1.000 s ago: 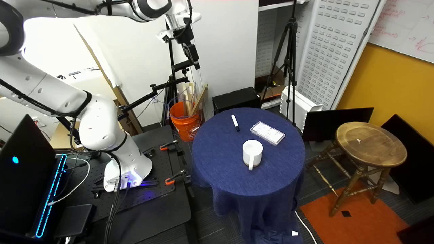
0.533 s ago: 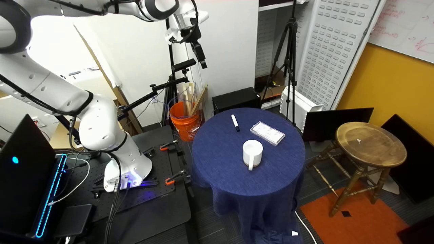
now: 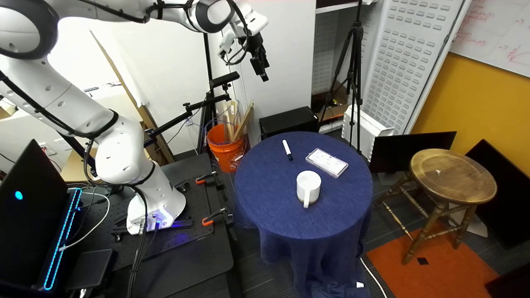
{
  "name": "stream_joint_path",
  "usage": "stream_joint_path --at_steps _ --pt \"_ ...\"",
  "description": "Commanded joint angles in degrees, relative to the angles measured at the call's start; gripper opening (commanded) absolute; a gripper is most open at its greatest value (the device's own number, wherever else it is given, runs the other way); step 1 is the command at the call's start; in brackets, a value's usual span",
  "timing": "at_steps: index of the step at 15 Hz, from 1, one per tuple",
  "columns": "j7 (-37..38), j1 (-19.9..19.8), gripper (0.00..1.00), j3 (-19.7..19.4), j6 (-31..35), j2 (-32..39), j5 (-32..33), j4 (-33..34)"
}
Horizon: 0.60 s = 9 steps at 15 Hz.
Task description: Pick the marker and put it in the cup
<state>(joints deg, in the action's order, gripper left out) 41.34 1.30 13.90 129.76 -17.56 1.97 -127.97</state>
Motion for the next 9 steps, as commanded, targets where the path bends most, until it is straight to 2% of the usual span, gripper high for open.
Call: stream_joint_path --at_steps 1,4,7,8,9 --pt "12.7 -2.4 1.0 1.1 5.8 4.9 4.7 1.9" --pt "23.4 -2.8 1.0 0.6 8.8 8.3 8.5 2.4" --pt "31.0 -2.1 1.0 -0.2 8.2 11.8 12.5 3.3" --pt "29.2 -1.0 1.0 -1.1 6.8 12.4 11.0 3.4" --pt "27.8 -0.5 1.0 -1.7 8.1 10.1 10.9 1.4"
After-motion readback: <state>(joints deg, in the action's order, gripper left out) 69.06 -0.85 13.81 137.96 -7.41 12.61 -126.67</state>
